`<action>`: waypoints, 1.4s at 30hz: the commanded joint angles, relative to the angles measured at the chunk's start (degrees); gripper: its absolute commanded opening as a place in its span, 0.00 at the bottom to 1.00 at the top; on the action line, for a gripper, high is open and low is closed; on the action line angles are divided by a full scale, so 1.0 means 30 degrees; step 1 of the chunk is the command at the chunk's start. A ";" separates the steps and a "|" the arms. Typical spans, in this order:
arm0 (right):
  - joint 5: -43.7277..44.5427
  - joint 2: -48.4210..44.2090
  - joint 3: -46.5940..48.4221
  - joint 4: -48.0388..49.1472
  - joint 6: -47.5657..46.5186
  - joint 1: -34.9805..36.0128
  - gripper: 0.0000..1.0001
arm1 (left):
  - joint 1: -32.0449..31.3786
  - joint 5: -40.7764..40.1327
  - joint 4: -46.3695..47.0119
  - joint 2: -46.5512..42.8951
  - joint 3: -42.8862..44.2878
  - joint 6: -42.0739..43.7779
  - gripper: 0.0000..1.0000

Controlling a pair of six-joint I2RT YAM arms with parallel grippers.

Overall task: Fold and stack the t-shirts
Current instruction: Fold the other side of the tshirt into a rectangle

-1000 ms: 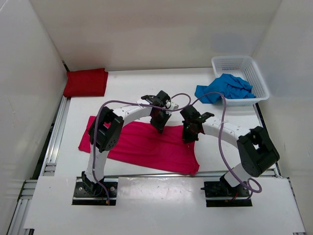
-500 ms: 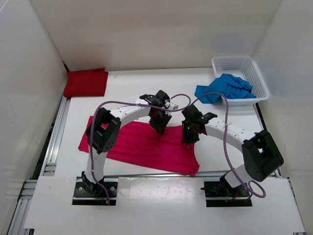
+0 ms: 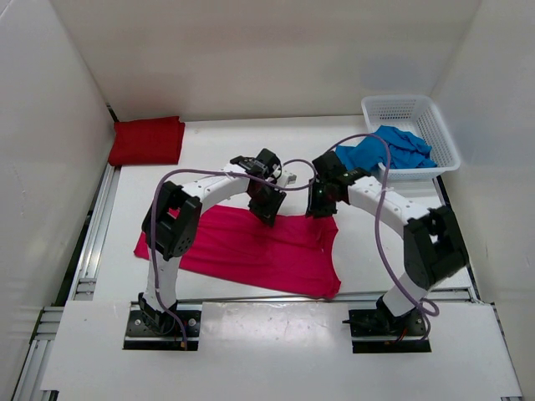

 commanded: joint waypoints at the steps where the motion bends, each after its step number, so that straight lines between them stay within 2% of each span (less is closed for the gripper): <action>1: -0.0474 0.1342 0.0901 -0.0144 -0.0869 -0.0220 0.34 | -0.0107 0.0964 -0.0113 -0.0472 0.0066 0.0149 0.40; 5: -0.0474 0.2515 0.1517 -0.0144 -0.1047 -0.0425 0.34 | -0.0107 0.0964 -0.0113 -0.0472 -0.0286 0.0149 0.40; 10: -0.0005 0.2956 0.1313 -0.0144 -0.1047 -0.0836 0.43 | -0.0107 0.0964 -0.0113 -0.0677 -0.0491 0.0149 0.40; 14: -0.0005 0.3511 0.1313 0.0032 -0.1223 -0.0836 0.46 | -0.0107 0.0789 -0.0113 -0.0677 -0.0491 0.0149 0.44; 17: -0.0210 0.3513 0.1313 0.0032 -0.1223 -0.0836 0.37 | -0.0107 0.0789 -0.0113 -0.0677 -0.0696 0.0149 0.44; 19: -0.0386 0.3513 0.1313 0.0206 -0.1223 -0.0836 0.26 | -0.0107 0.0789 -0.0113 -0.0677 -0.0901 0.0149 0.44; 21: -0.0591 0.3513 0.1313 0.0208 -0.1223 -0.0836 0.17 | -0.0107 0.0994 -0.0113 -0.0677 -0.1280 0.0149 0.38; 22: -0.0591 0.3513 0.1313 0.0208 -0.1049 -0.0836 0.10 | -0.0107 0.1168 -0.0113 -0.0677 -0.1282 0.0149 0.35; 25: -0.0970 0.3107 0.1313 0.0208 -0.1047 -0.0836 0.01 | -0.0107 0.1169 -0.0113 -0.0677 -0.1457 0.0149 0.20; 28: -0.0972 0.2083 0.0905 0.0382 -0.0871 -0.0836 0.00 | -0.0107 0.1169 -0.0113 -0.1058 -0.1633 0.0149 0.10; 32: -0.1585 0.0440 -0.0003 0.0384 -0.0521 -0.0836 0.00 | -0.0107 0.1375 -0.0113 -0.1439 -0.1809 0.0149 0.10; 42: -0.1997 -0.2901 -0.3928 0.0384 0.0972 0.1653 0.00 | 0.0068 0.0994 -0.0113 -0.2171 -0.2600 0.0149 0.10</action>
